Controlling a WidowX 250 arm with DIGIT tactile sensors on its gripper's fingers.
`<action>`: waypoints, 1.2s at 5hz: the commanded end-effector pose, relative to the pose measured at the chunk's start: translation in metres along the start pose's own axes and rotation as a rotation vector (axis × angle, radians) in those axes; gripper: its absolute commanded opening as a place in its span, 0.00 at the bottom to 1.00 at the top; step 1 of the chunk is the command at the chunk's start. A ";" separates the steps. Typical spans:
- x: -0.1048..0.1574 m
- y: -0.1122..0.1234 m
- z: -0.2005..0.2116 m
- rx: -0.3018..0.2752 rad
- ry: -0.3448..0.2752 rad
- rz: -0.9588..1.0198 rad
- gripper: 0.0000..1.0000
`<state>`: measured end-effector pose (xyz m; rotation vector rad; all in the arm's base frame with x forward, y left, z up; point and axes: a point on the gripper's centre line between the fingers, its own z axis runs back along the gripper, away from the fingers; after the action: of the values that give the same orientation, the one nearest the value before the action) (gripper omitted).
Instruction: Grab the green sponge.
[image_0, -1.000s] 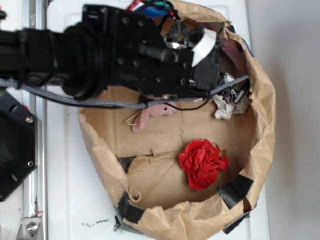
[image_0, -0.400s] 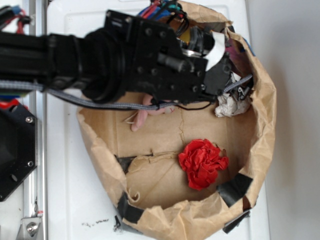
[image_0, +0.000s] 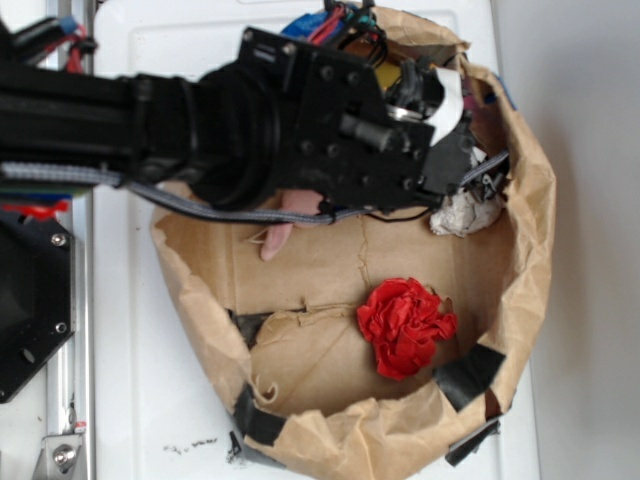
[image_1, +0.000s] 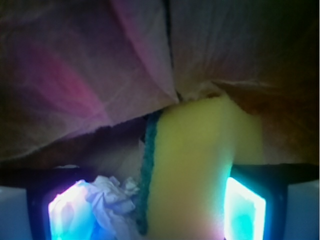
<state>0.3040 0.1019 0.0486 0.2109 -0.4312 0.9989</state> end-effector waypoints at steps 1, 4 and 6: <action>0.008 0.009 0.033 -0.091 -0.013 0.001 1.00; 0.026 0.013 0.029 -0.094 -0.119 0.131 1.00; 0.030 0.012 0.030 -0.101 -0.175 0.178 1.00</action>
<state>0.3035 0.1112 0.0738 0.1925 -0.6193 1.0862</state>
